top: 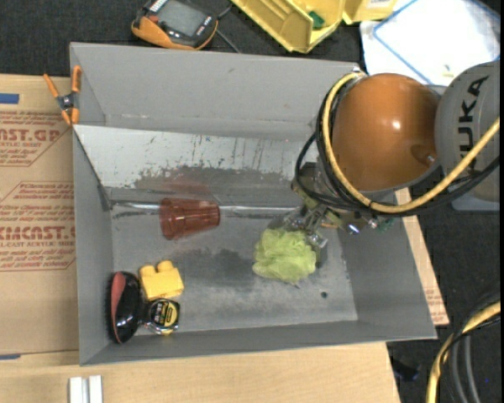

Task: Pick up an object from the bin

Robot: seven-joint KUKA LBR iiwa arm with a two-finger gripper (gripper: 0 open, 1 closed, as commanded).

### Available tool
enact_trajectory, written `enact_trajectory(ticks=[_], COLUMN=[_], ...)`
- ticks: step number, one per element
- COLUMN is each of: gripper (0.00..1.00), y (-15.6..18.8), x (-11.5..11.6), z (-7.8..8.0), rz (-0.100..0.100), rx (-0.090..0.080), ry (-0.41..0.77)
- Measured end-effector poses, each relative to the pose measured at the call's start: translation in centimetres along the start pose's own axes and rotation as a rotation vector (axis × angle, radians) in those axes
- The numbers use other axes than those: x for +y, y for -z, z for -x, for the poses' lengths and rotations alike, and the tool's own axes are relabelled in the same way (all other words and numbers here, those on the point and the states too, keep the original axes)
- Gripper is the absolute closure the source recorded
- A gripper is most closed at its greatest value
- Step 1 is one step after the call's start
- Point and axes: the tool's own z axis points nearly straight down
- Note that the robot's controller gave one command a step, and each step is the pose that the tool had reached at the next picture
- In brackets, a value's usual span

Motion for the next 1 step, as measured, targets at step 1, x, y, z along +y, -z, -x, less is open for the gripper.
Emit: enact_trajectory(ticks=[1], gripper=[1.0], y=[7.88], x=[3.24], z=[2.56], rz=[0.009], rx=[0.001], ry=[-0.156])
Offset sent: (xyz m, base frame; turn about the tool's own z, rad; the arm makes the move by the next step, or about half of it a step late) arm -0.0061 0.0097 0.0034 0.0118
